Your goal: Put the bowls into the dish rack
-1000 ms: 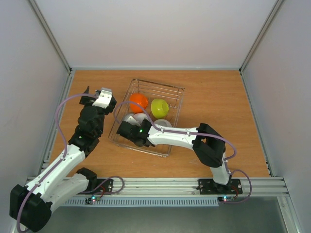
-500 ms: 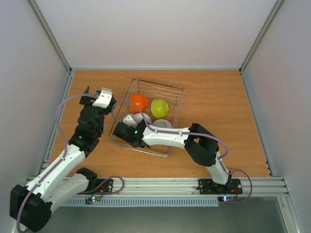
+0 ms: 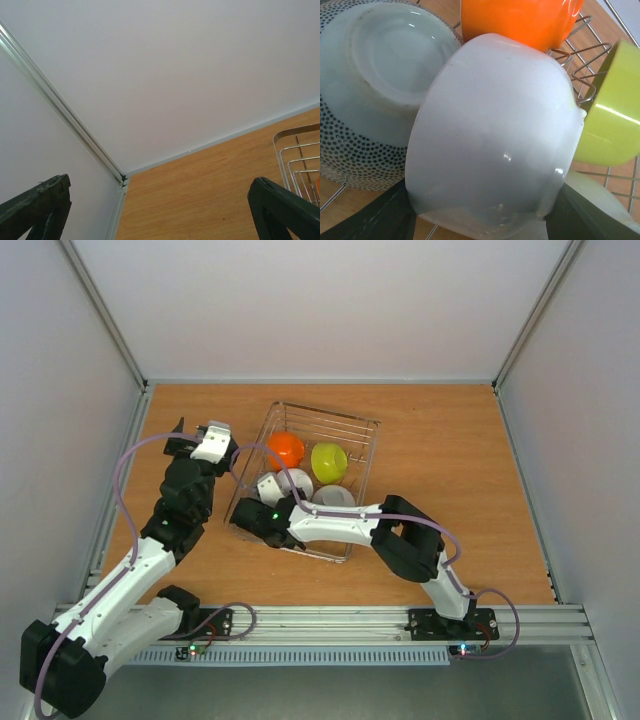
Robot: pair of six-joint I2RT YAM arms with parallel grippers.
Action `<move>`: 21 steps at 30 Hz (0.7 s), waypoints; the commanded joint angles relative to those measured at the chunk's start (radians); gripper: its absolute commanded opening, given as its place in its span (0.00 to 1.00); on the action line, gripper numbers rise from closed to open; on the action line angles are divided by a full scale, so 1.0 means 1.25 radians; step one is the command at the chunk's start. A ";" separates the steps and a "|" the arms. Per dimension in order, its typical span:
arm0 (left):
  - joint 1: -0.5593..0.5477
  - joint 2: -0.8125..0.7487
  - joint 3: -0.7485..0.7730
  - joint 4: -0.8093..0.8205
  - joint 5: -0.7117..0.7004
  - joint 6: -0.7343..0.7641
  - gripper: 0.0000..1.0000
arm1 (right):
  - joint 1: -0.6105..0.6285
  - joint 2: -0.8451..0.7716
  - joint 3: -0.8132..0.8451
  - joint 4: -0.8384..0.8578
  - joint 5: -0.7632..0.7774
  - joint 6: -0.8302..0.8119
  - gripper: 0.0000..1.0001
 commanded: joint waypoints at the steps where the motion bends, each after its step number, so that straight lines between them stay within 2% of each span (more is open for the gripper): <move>1: 0.000 -0.012 -0.011 0.039 0.009 -0.012 0.96 | -0.003 -0.034 -0.040 0.031 0.036 0.036 0.29; 8: 0.000 -0.013 -0.011 0.038 0.007 -0.012 0.96 | -0.003 -0.061 -0.041 0.025 0.038 -0.022 0.02; 15: 0.000 -0.011 -0.010 0.039 0.009 -0.013 0.96 | 0.010 -0.132 -0.037 -0.008 0.044 -0.105 0.01; 21: 0.000 -0.007 -0.010 0.040 0.009 -0.014 0.96 | 0.033 -0.186 -0.004 -0.147 -0.046 -0.168 0.01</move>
